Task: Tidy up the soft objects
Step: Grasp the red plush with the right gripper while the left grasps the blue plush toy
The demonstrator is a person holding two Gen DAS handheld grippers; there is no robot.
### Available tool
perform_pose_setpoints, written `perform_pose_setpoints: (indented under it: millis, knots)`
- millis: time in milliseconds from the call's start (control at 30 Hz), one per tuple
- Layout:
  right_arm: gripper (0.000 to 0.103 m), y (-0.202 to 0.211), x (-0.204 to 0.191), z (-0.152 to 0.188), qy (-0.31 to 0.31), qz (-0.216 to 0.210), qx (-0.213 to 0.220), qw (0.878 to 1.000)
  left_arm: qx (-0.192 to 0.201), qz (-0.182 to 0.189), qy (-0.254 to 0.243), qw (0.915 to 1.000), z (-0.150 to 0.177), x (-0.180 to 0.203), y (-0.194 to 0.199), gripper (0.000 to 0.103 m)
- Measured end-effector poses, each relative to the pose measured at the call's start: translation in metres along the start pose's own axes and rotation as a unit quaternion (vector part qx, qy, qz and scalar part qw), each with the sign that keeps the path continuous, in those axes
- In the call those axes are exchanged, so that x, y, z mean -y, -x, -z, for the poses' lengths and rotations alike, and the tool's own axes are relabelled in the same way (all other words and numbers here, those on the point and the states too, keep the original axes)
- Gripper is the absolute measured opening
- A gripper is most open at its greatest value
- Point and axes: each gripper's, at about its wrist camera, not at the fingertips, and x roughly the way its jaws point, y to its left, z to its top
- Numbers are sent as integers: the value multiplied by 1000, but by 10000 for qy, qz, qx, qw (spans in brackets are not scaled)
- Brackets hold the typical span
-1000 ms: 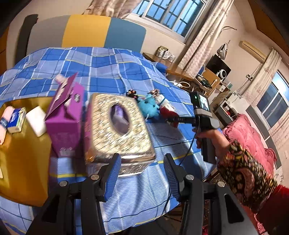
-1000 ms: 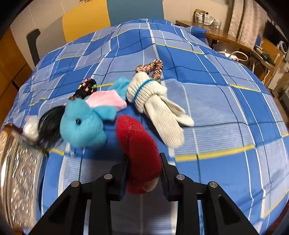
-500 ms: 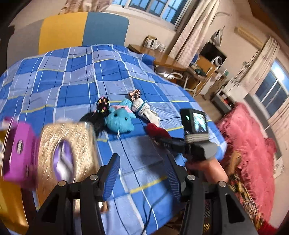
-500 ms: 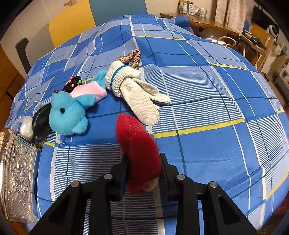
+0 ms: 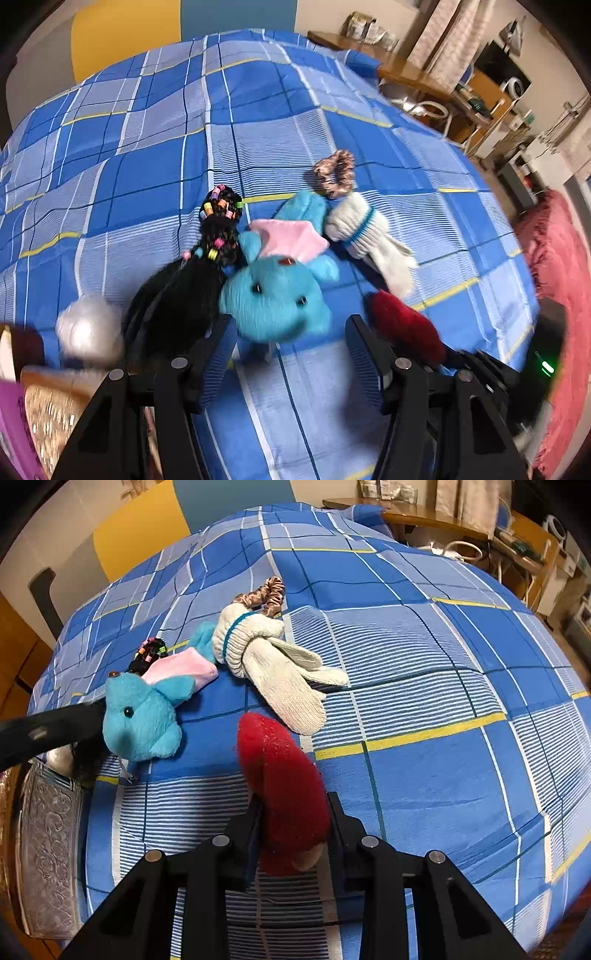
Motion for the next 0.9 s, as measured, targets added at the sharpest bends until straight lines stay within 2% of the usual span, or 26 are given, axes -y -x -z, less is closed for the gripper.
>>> perform_pose_setpoints:
  millis: [100, 200, 233, 467, 667, 833, 900]
  knots:
    - [32, -1, 1, -1, -62, -65, -29, 10000, -107, -281, -224, 9993, -10, 7, -20, 62]
    - [32, -1, 0, -1, -69, -103, -45, 9999, -132, -344, -371, 9986, -15, 12, -32, 63]
    - [32, -2, 0, -1, -93, -165, -58, 9998, -159, -476, -420, 9979, -16, 13, -36, 65]
    - [32, -3, -2, -1, -112, -242, -95, 9996, -174, -837, -428, 9954, -13, 8, -54, 67]
    - [32, -4, 1, -2, -172, -301, -102, 9993, 50, -761, -333, 9965, -6, 7, -47, 52]
    - [32, -3, 3, -1, -226, -346, -102, 9991, 172, -373, 209, 9989, 2, -5, -34, 49]
    - [32, -4, 3, -1, -225, -351, -92, 9991, 312, -347, 218, 9987, 5, -4, -25, 49]
